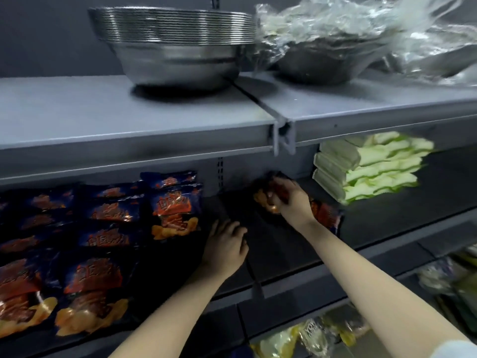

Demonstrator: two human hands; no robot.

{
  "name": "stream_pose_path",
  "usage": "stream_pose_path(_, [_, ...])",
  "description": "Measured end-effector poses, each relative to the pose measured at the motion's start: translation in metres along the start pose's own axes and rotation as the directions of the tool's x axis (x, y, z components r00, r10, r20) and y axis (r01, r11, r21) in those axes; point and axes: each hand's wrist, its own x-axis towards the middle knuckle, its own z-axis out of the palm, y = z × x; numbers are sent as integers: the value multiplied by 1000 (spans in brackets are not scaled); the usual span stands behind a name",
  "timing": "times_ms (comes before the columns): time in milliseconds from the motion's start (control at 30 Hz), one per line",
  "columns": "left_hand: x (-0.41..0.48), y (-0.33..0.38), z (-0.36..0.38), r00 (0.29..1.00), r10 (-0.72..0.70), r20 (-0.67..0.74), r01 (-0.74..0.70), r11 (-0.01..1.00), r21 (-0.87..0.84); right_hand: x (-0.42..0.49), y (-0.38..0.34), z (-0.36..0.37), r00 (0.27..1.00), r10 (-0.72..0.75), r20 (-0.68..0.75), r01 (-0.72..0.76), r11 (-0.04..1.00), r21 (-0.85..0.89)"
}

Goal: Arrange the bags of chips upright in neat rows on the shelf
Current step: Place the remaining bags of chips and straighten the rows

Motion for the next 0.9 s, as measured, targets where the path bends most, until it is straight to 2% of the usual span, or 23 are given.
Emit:
stream_pose_path(67, [23,18,9,999,52,-8,-52,998,-26,-1,26,-28,997,32,65,-16,972,-234])
stream_pose_path(133, [44,35,19,996,92,-19,-93,995,-42,-1,49,-50,987,110,115,-63,934,-351])
stream_pose_path(333, [91,69,46,996,19,86,-10,994,-105,7,73,-84,975,159,153,-82,906,-415])
stream_pose_path(500, [112,68,61,978,-86,192,107,989,-103,15,84,-66,930,122,346,60,879,-473])
stream_pose_path(567, [118,64,69,972,-95,215,116,989,-87,12,86,-56,911,122,395,93,871,-482])
stream_pose_path(733, [122,58,78,980,-84,179,101,991,-87,3,92,-45,937,-15,348,182,873,-453])
stream_pose_path(900, [116,43,72,999,37,-19,-40,963,-267,-3,87,-40,927,-182,328,277,921,-273])
